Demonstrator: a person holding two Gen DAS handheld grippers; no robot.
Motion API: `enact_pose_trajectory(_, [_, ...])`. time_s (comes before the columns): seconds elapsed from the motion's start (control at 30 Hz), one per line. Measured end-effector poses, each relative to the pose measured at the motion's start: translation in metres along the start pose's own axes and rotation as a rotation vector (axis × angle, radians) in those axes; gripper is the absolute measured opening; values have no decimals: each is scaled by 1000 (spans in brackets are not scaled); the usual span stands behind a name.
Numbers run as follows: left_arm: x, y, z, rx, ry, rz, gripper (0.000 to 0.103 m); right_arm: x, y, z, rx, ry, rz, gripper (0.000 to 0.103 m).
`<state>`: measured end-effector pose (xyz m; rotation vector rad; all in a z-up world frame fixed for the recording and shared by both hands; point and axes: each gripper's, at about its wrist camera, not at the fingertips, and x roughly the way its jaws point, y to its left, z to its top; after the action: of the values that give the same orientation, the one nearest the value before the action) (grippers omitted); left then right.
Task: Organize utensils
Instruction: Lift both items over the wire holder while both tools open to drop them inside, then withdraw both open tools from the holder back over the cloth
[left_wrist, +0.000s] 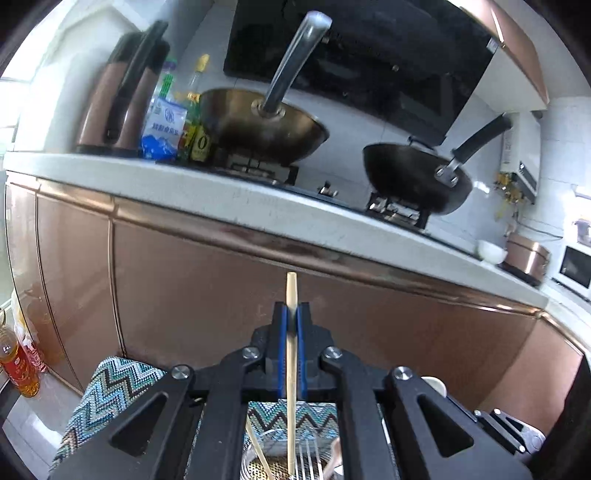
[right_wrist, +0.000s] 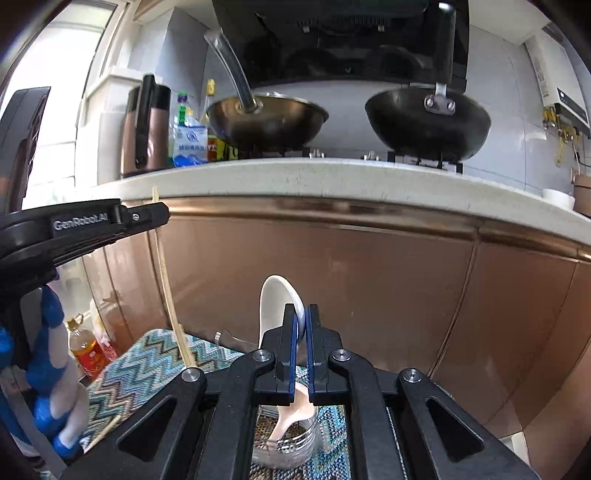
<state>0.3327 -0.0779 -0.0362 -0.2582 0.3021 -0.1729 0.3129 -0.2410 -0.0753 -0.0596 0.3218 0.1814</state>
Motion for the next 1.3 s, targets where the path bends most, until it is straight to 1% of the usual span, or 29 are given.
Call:
enact_pose_trajectory(0.03, [9, 2, -5, 2, 3, 12, 4, 4, -2, -2, 4, 2, 0, 4])
enact_pose_trajectory(0.2, [30, 8, -25, -4, 21, 37, 5, 19, -2, -22, -5, 9, -5, 5])
enact_pose_trajectory(0.27, [37, 11, -34, -2, 40, 32, 5, 24, -1, -29, -5, 23, 3, 5])
enact_pose_trajectory(0.37, [37, 14, -45, 0, 40, 29, 6, 28, -1, -40, 1, 41, 8, 6])
enact_pose_trajectory(0.47, [31, 15, -47, 8, 41, 28, 7, 26, -1, -45, 15, 46, 21, 11])
enact_pose_trajectory(0.5, [30, 16, -45, 7, 39, 23, 11, 23, -1, -46, 16, 46, 26, 18])
enact_pose_trajectory(0.53, [25, 16, -43, 8, 34, 19, 15, 20, 0, -46, 14, 46, 25, 23])
enact_pose_trajectory(0.57, [19, 16, -41, 10, 28, 18, 17, 17, 1, -45, 10, 37, 19, 25])
enact_pose_trajectory(0.63, [10, 16, -35, 12, 18, 13, 26, 8, 1, -42, 8, 25, 12, 26])
enact_pose_trajectory(0.8, [-24, 16, -21, 27, -8, 19, 31, -25, -3, -28, 20, -7, -12, 26])
enact_pose_trajectory(0.97, [-68, 21, -5, 34, -30, 34, 34, -63, -5, -18, 29, -31, -26, 26])
enact_pose_trajectory(1.13, [-111, 25, 8, 54, -52, 51, 41, -107, -5, -7, 34, -69, -30, 26])
enact_pose_trajectory(1.3, [-156, 34, 18, 63, -86, 69, 42, -155, -5, 1, 44, -115, -34, 26])
